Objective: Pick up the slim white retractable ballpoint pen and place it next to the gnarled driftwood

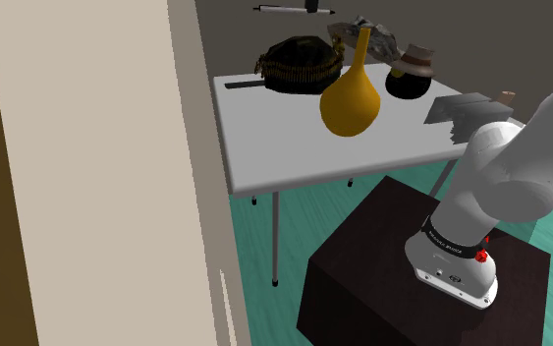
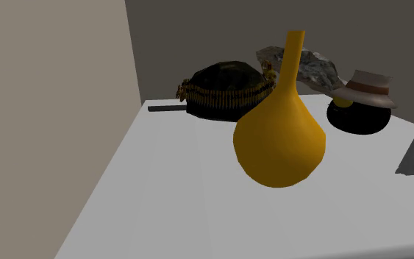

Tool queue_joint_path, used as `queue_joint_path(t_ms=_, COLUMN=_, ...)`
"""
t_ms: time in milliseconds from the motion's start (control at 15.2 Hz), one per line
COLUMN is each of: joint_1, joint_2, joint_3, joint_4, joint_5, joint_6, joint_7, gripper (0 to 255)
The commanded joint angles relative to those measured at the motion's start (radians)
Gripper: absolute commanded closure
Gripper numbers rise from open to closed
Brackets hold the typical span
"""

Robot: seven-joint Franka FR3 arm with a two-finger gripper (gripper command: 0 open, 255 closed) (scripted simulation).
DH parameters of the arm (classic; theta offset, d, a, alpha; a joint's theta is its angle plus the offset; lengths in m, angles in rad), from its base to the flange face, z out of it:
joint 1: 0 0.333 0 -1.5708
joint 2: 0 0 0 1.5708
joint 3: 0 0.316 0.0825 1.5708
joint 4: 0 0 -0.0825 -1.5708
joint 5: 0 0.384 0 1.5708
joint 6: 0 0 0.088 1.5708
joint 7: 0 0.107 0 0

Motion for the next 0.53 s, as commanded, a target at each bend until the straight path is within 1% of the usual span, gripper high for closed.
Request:
queue_joint_path(t_ms=0, joint_1=-0.015, joint_2=0.021, joint_3=-0.035, joint_4=0.015, joint_5=-0.005, joint_6=0.018, joint_7=-0.048, gripper=255)
queue_joint_path(t_ms=462, joint_1=-0.069, joint_2=0.11, joint_3=-0.156, joint_4=0.096, joint_5=-0.003, joint_6=0.067, joint_7=-0.215, gripper=255)
